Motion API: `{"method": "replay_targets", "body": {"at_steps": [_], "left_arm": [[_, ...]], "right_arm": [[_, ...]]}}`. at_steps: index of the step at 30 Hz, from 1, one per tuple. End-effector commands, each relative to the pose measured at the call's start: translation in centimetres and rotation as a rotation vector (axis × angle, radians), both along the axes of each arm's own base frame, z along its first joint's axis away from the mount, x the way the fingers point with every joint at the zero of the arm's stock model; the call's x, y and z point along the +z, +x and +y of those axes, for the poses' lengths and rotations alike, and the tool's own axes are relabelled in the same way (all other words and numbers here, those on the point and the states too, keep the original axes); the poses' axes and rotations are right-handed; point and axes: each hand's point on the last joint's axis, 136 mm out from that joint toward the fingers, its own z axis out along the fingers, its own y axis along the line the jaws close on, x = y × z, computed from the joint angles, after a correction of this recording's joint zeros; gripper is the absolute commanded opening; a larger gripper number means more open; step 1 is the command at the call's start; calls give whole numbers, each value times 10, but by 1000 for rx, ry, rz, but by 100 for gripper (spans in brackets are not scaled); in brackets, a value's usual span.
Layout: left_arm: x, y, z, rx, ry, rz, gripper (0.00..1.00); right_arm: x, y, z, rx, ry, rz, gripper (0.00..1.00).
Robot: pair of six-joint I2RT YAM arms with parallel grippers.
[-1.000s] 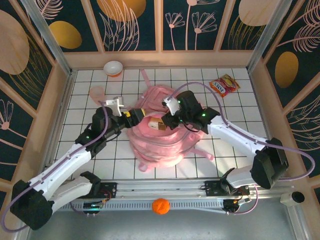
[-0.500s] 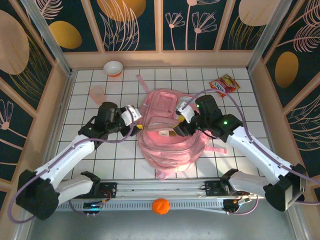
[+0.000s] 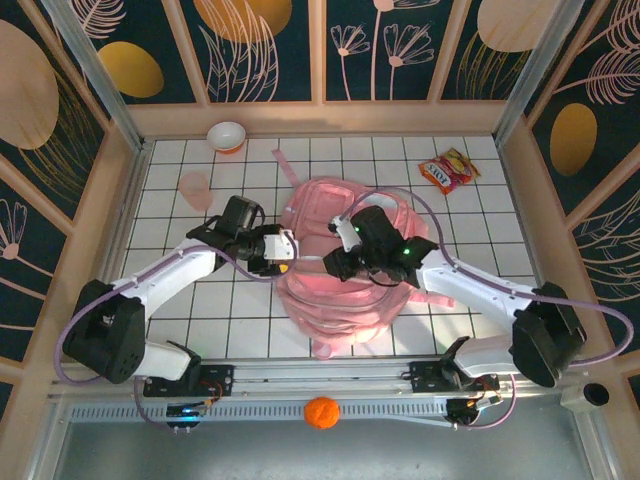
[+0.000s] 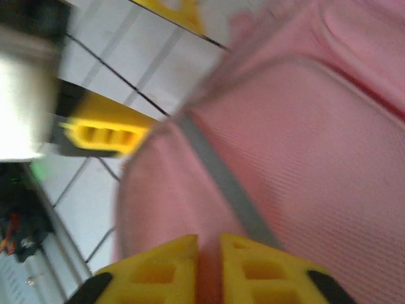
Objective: Pack the student bag
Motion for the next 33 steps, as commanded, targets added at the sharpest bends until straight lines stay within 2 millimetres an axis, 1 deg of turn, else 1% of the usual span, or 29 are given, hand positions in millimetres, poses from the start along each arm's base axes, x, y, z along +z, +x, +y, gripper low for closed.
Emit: {"method": "replay_targets", "body": {"at_steps": [1, 3, 7, 10, 11, 12, 14, 15, 18, 20, 21, 23, 25, 26, 28, 30, 31, 33], "left_arm": [[-12, -16, -9, -142, 10, -7, 67], [-19, -17, -11, -148, 30, -24, 66], [-26, -19, -17, -168, 42, -54, 66], [-30, -16, -18, -161, 51, -70, 63], [-30, -15, -18, -161, 50, -68, 60], [-31, -15, -19, -160, 51, -64, 56], [-32, -16, -18, -149, 55, -49, 48], [-34, -17, -15, -139, 62, -42, 45], [-40, -17, -8, -100, 84, -43, 40], [-42, -14, -5, -63, 87, -51, 43], [-41, -10, -4, -39, 86, -54, 48], [-38, -3, -5, 6, 72, -65, 59], [-36, 0, -9, 23, 49, -61, 65], [-35, 0, -11, 26, 35, -52, 65], [-34, -2, -17, 16, 11, -13, 63], [-32, -7, -22, 2, -12, 29, 56], [-33, -11, -22, -9, -15, 42, 51], [-36, -16, -20, -17, -8, 56, 39]], "right_arm": [[-19, 11, -22, -105, -94, 2, 11], [-22, 14, -29, -123, -110, 4, 9], [-28, 16, -38, -147, -115, 10, 8], [-21, 17, -38, -161, -92, 0, 10], [-15, 18, -38, -169, -75, -6, 14], [-7, 18, -38, -179, -55, -14, 22], [10, 20, -42, -227, -17, -27, 41], [19, 21, -46, -264, 1, -31, 47], [45, 19, -51, -353, 97, -18, 53], [58, 11, -51, -395, 157, -6, 55], [62, 7, -53, -428, 180, 13, 57], [57, -1, -63, -537, 213, 107, 61], [50, -13, -68, -606, 256, 235, 61], [46, -21, -66, -625, 286, 306, 62], [45, -37, -61, -640, 348, 409, 61], [49, -53, -52, -637, 416, 472, 60], [51, -61, -49, -642, 443, 500, 59], [46, -74, -45, -683, 479, 582, 59]]}}
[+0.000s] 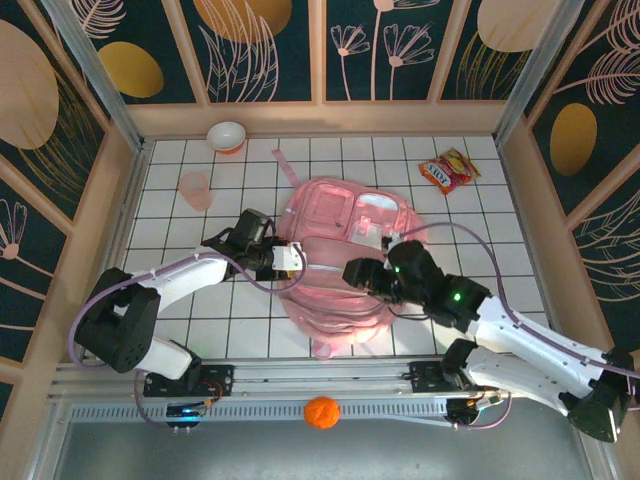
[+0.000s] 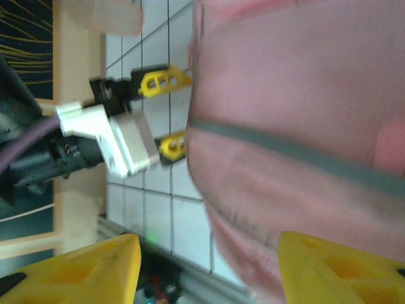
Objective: Pack the student bag
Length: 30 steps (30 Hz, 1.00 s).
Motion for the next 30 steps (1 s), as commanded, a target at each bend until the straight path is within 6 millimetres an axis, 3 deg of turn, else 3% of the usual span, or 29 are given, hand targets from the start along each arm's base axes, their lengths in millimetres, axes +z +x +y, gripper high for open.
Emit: {"method": "replay_targets", "body": {"at_steps": [1, 5, 9, 13, 20, 21, 25, 28, 30], "left_arm": [[3, -11, -8, -38, -36, 55, 33], [8, -20, -8, -49, -53, 73, 12], [12, -26, -8, -48, -67, 94, 0], [16, -34, -8, -49, -76, 116, 0], [12, -44, -3, -25, -60, 144, 0], [12, -40, -1, -1, -55, 129, 2], [14, -21, 10, 94, -45, 61, 44], [19, -15, 9, 97, -72, 67, 54], [21, -12, 5, 94, -89, 71, 56]], "right_arm": [[0, -19, 8, -121, 158, 196, 59], [-11, -32, 30, -103, 223, 273, 59], [-18, -18, 42, -136, 304, 249, 57], [-25, -5, 43, -188, 384, 235, 50], [-37, 17, 34, -274, 368, 200, 43], [-38, 20, 31, -286, 362, 194, 40], [-37, 34, 16, -328, 332, 154, 22], [-31, 41, 6, -336, 311, 129, 10], [-25, 43, 1, -338, 301, 115, 4]]}}
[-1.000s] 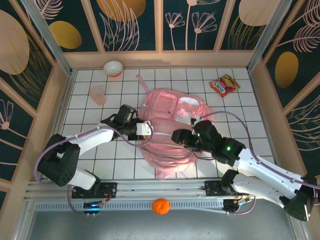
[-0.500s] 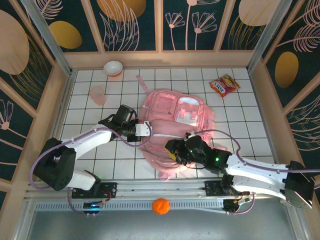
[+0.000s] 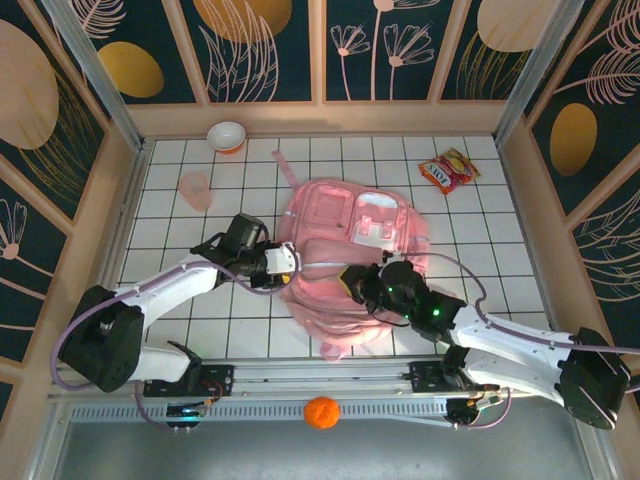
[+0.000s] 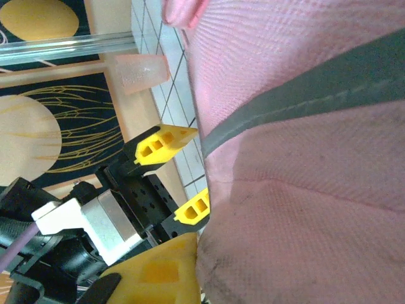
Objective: Pack the student bag
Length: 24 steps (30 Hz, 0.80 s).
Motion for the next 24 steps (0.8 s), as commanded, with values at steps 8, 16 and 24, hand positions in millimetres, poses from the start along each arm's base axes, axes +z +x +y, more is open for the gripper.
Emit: {"method": "replay_targets", "body": {"at_steps": [8, 16, 24], "left_arm": [[15, 1, -34, -129, -110, 69, 65], [-1, 1, -48, -189, -75, 97, 62], [-10, 0, -57, -204, -50, 152, 25]], "right_arm": [[18, 16, -22, -55, -59, -72, 0], [31, 21, -20, -52, -49, -115, 0], [36, 20, -18, -33, -33, -119, 0]]}}
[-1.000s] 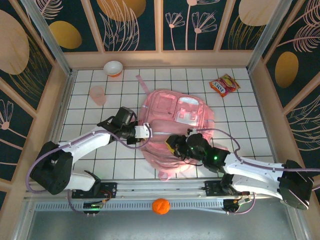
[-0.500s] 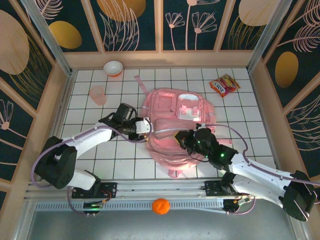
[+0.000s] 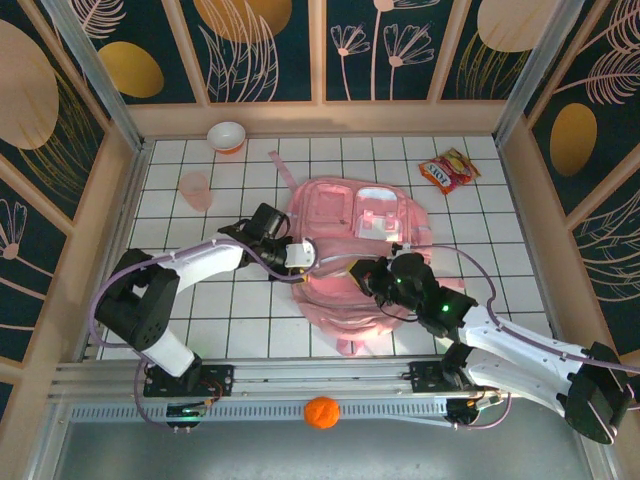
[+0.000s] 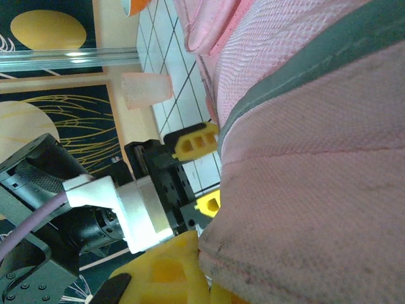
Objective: Pack the student bag
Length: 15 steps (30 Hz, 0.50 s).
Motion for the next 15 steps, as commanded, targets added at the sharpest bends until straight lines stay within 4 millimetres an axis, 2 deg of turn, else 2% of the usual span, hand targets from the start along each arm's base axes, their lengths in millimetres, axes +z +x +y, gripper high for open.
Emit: {"method": "replay_targets", "body": {"at_steps": [1, 4, 8, 15], "left_arm": [[9, -6, -8, -33, -27, 30, 17], [15, -18, -6, -10, -42, 76, 1], [19, -40, -2, 34, -76, 171, 0], [34, -61, -5, 155, -164, 290, 0]], "right_arm": [[23, 11, -2, -31, 18, -66, 0], [17, 12, -5, -52, 15, -48, 0], [3, 13, -8, -84, 9, -18, 0], [-8, 13, -3, -97, -2, 3, 0]]}}
